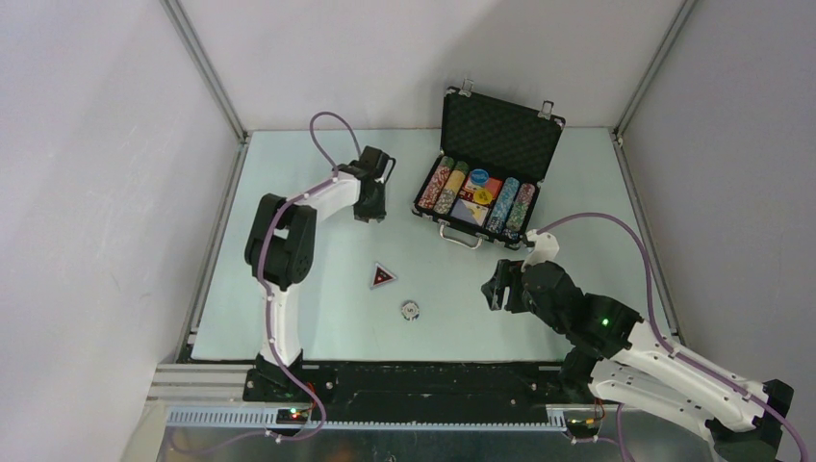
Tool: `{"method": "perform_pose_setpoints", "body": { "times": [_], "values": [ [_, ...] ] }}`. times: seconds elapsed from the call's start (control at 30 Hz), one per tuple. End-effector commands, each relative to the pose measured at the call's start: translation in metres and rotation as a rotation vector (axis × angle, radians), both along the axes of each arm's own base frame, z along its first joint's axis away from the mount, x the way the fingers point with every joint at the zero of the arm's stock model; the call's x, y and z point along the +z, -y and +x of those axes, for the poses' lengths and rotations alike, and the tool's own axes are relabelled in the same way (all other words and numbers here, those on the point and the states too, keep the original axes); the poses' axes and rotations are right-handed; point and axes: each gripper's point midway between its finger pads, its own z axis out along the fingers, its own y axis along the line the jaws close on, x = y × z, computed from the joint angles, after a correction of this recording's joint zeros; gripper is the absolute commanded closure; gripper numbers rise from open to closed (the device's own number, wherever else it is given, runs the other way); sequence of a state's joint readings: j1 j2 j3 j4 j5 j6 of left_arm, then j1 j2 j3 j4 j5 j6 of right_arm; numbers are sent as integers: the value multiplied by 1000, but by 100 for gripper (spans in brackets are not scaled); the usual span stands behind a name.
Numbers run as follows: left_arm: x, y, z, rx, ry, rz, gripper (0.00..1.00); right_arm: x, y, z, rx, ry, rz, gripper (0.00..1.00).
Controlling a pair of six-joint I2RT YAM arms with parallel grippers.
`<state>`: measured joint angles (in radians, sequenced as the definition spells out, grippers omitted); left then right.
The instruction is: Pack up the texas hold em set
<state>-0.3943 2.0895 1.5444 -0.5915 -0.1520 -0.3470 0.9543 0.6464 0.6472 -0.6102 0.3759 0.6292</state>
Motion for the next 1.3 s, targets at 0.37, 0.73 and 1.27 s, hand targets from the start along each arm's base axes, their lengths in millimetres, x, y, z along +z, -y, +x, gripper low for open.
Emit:
{"method": "perform_pose_setpoints", "body": {
  "times": [0.37,0.73,1.27],
  "values": [
    [36,6,-5,-23,84,-9,36,4,-2,0,-8,8,24,30],
    [18,8,21,-6,67,-23,19,3,4,-1,-22,10,13,30],
    [-7,4,25,-3,15,-22,20,0,3,1,-25,6,0,30]
  ]
}}
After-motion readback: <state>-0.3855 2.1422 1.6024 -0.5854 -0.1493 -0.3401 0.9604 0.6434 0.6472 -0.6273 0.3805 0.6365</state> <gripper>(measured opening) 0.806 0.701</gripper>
